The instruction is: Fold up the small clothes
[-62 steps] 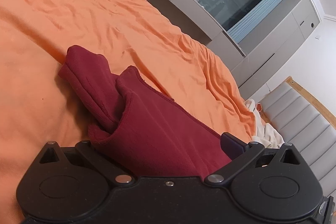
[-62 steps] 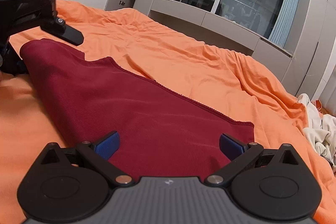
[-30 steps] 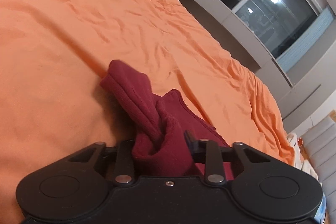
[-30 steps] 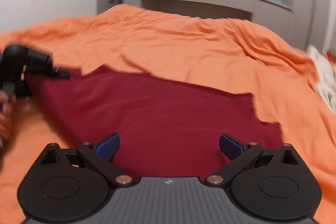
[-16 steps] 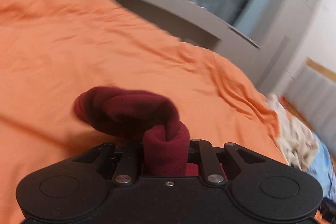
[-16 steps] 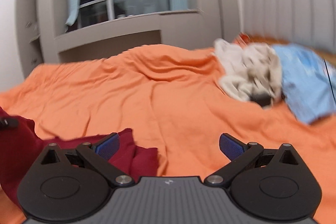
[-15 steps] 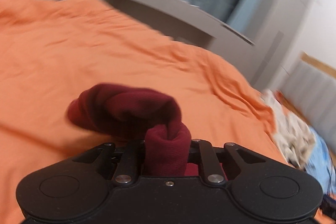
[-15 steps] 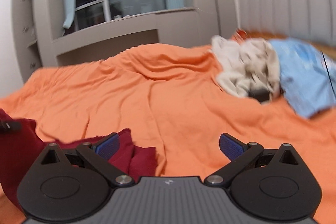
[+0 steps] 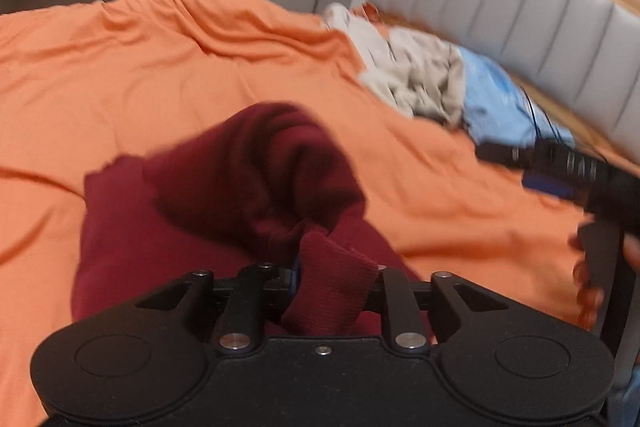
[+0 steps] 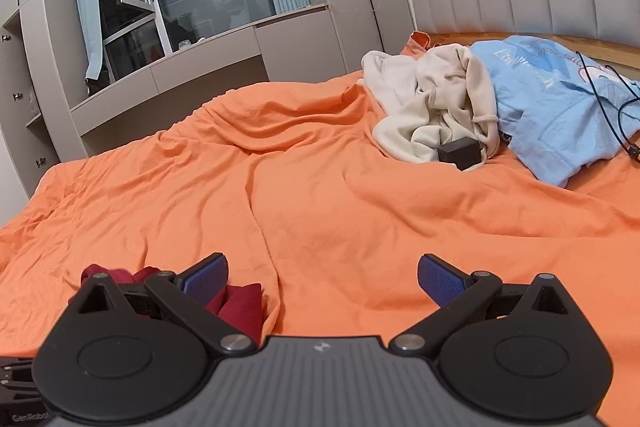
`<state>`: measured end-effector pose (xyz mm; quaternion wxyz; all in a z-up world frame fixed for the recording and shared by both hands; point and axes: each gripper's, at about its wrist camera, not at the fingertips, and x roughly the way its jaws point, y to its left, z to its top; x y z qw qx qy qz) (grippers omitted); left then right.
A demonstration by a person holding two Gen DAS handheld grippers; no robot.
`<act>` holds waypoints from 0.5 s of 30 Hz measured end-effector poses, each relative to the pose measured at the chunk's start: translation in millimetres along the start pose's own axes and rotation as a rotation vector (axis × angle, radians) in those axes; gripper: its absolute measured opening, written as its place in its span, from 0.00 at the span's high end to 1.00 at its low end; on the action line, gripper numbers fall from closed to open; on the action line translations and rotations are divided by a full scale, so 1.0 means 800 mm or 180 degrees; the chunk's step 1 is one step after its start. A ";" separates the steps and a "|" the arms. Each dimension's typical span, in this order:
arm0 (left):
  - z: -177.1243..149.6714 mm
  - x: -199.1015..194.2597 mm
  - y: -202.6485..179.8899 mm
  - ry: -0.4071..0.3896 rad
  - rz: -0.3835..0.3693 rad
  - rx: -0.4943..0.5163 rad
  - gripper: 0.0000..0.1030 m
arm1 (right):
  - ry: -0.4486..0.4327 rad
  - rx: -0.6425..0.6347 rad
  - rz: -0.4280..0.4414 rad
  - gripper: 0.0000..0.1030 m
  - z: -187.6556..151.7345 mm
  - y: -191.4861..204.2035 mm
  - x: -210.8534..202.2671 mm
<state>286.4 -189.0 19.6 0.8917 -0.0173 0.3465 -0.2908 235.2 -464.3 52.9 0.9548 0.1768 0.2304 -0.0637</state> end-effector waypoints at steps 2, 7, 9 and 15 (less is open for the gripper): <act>-0.006 -0.002 0.006 0.0015 -0.0071 -0.0046 0.70 | 0.0025 -0.0014 0.0004 0.00 -0.001 0.003 0.002; 0.002 -0.019 0.020 0.0023 -0.0512 -0.0238 0.31 | 0.0070 -0.0047 -0.0018 0.00 -0.004 0.007 0.006; 0.002 -0.026 0.016 0.0015 -0.0619 -0.0191 0.23 | 0.0098 -0.0054 -0.0034 0.00 -0.006 0.007 0.008; -0.002 -0.047 0.011 -0.0029 -0.0679 -0.0048 0.05 | 0.0163 -0.0088 -0.0060 0.00 -0.011 0.011 0.014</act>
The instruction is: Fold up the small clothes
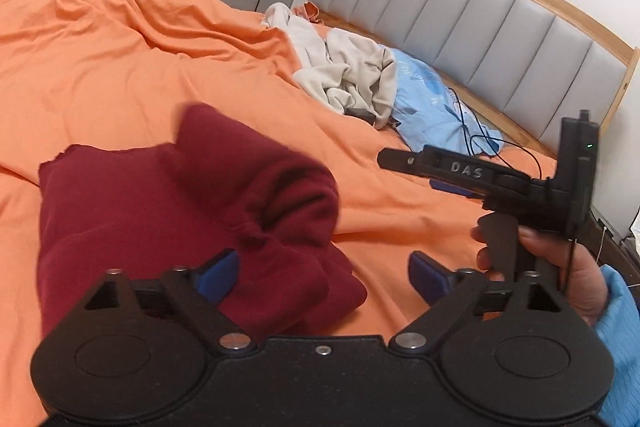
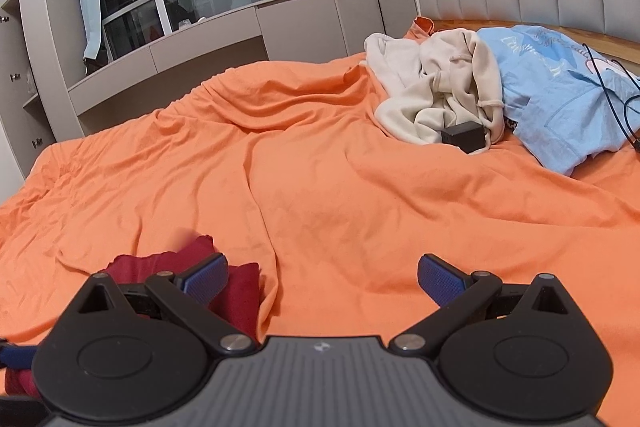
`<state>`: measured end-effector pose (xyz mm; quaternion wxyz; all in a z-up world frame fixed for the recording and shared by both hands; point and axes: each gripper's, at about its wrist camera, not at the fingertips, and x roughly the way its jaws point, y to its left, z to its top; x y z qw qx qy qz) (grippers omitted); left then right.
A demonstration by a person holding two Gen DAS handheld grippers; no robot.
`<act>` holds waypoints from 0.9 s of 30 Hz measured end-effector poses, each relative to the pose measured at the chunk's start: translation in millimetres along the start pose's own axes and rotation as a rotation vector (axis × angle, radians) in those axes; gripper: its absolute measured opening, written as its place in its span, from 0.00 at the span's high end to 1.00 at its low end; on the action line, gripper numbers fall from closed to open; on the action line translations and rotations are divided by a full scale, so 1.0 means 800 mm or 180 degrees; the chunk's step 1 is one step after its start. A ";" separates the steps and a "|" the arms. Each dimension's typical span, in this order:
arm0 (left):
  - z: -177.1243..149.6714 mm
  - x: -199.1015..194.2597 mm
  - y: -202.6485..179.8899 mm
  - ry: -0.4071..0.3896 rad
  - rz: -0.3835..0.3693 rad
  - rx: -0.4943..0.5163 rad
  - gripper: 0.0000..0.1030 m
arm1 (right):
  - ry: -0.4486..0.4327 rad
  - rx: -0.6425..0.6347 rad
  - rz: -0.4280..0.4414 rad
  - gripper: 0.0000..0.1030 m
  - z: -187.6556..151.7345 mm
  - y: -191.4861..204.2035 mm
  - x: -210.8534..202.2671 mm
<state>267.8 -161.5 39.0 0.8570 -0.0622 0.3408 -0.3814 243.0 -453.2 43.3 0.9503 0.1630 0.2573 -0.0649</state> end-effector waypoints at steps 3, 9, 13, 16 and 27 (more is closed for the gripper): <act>0.001 -0.017 0.009 -0.0074 0.0058 -0.0055 0.01 | 0.0035 -0.0028 0.0011 0.00 -0.002 0.002 0.003; 0.001 -0.055 0.055 -0.0193 0.0344 -0.0335 0.01 | 0.0161 0.0094 0.0482 0.00 -0.009 0.006 0.018; -0.004 -0.075 0.105 -0.0268 0.0591 -0.0647 0.01 | 0.0441 0.0280 0.0956 0.00 -0.009 0.013 0.048; -0.014 -0.084 0.147 -0.0349 0.0719 -0.0916 0.01 | 0.0529 0.0265 0.1147 0.00 -0.009 0.023 0.070; -0.056 -0.072 0.206 -0.0439 0.0669 -0.1302 0.01 | 0.0491 0.0091 0.1289 0.16 -0.008 0.051 0.094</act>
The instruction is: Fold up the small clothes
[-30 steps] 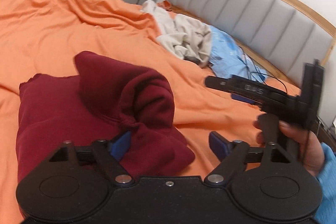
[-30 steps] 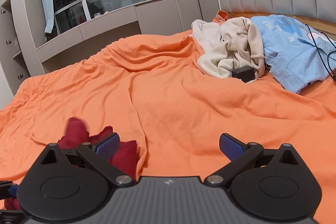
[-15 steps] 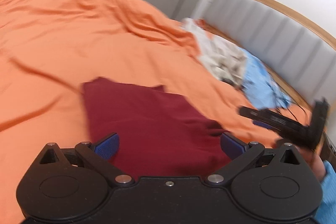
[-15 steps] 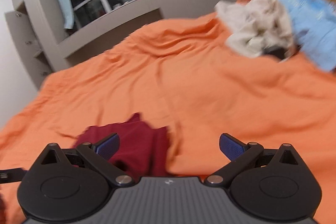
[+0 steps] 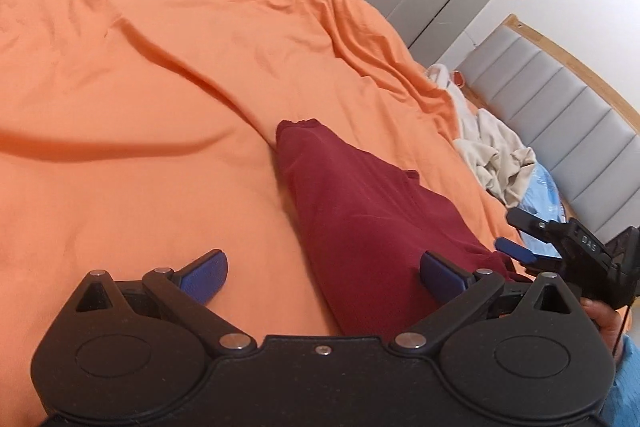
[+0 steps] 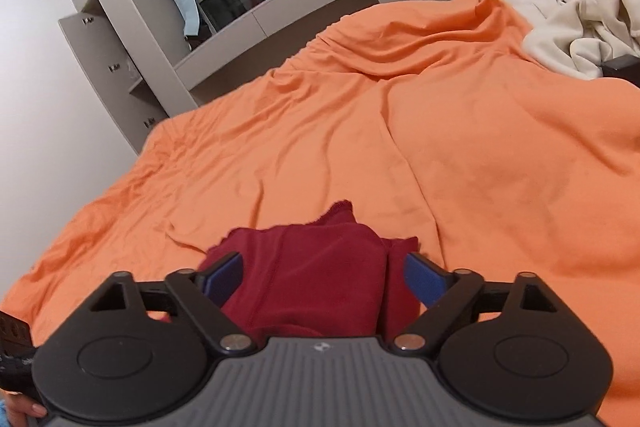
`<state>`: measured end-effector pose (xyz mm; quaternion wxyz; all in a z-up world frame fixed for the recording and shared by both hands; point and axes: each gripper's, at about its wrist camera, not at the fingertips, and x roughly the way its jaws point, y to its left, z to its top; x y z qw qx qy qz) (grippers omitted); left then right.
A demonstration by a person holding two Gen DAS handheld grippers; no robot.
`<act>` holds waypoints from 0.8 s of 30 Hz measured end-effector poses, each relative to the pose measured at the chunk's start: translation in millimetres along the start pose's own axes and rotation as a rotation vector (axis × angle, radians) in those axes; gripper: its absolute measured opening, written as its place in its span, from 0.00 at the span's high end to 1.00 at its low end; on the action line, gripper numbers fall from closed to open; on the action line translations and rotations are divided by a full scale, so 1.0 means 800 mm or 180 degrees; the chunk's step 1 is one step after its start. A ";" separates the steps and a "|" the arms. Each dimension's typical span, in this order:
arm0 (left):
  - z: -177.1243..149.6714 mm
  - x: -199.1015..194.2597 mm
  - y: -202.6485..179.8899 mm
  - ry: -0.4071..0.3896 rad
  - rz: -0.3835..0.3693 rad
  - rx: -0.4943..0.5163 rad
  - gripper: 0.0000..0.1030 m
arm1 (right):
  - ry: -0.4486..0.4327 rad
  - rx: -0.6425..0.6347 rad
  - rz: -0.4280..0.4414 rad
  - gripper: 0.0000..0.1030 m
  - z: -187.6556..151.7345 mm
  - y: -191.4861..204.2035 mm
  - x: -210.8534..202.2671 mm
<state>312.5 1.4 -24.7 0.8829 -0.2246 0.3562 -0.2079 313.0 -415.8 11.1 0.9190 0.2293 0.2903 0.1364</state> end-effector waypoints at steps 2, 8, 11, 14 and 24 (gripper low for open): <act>-0.004 0.000 -0.002 -0.0033 -0.0001 0.0017 0.01 | 0.0028 0.0019 -0.0041 0.20 -0.003 -0.002 0.001; -0.008 -0.002 -0.005 -0.0074 -0.0024 0.0027 0.01 | 0.0049 0.0027 -0.0099 0.34 -0.005 0.000 0.003; -0.009 -0.005 -0.003 -0.0103 -0.0061 0.0005 0.01 | 0.0106 0.0016 -0.0144 0.45 -0.008 0.001 0.006; -0.009 -0.005 -0.002 -0.0126 -0.0095 -0.0005 0.01 | 0.0147 0.0055 -0.0146 0.48 -0.009 -0.001 0.008; -0.011 0.002 -0.008 -0.0070 -0.0051 0.0086 0.01 | 0.0192 0.0106 -0.0171 0.77 -0.013 0.000 0.010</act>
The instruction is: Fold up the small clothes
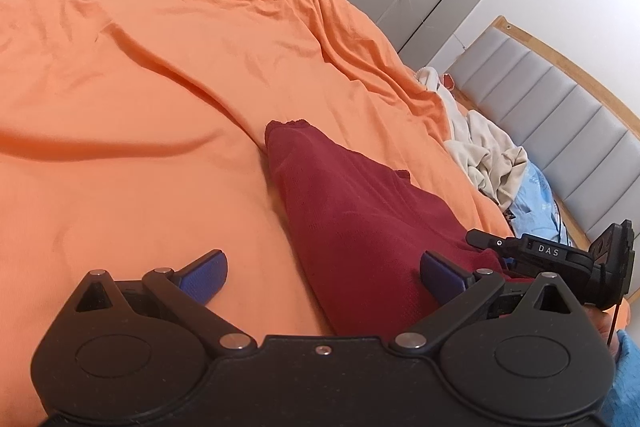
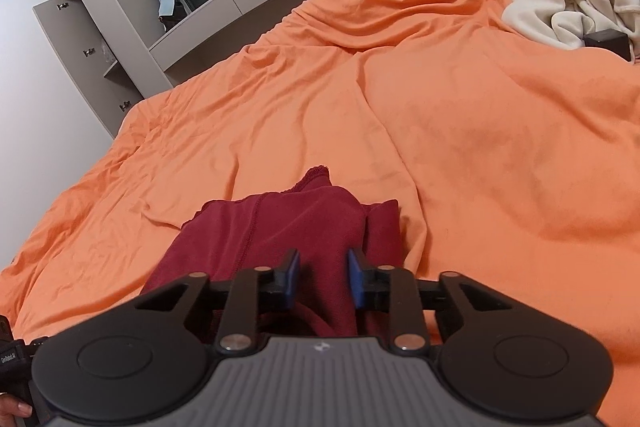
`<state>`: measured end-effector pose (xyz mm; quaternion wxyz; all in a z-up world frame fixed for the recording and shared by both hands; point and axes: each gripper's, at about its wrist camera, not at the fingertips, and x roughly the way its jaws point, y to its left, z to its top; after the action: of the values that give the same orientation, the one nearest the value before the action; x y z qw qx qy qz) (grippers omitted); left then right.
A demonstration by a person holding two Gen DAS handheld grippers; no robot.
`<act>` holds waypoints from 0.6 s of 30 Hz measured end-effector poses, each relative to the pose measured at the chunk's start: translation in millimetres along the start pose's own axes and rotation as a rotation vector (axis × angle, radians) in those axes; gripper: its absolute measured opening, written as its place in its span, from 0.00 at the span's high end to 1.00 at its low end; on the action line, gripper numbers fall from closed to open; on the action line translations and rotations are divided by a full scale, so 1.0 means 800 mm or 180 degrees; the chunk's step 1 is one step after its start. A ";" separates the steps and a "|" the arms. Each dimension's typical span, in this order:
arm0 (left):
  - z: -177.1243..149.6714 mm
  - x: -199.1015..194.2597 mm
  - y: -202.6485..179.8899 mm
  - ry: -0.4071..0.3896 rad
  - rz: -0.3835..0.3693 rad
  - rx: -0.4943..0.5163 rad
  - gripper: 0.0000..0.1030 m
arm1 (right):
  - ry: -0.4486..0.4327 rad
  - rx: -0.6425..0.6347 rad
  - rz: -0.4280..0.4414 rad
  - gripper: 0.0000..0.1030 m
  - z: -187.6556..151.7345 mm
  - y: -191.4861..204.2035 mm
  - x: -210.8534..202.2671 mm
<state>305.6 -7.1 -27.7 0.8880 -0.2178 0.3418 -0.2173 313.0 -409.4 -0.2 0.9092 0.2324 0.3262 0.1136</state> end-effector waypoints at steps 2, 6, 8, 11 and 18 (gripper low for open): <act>-0.001 0.001 -0.001 -0.0001 0.0009 0.0005 0.01 | 0.0012 -0.0001 0.0009 0.81 0.000 0.000 0.000; -0.001 0.002 -0.002 0.0012 0.0011 0.0015 0.01 | 0.0018 -0.0021 -0.0011 0.84 -0.001 0.002 0.001; -0.001 0.005 -0.003 0.0036 -0.0004 0.0017 0.01 | 0.0017 -0.0014 -0.0020 0.84 -0.001 0.002 0.001; 0.000 0.009 -0.002 0.0068 -0.0019 0.0013 0.01 | -0.0001 0.0023 -0.0045 0.87 -0.002 0.001 0.001; -0.001 0.020 -0.007 0.0153 0.0033 0.0101 0.01 | -0.0052 0.0050 -0.0031 0.92 -0.005 0.002 -0.001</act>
<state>314.3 -20.0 -33.7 0.8840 -0.1966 0.3606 -0.2232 309.4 -406.9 -1.8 0.9105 0.2388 0.3208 0.1047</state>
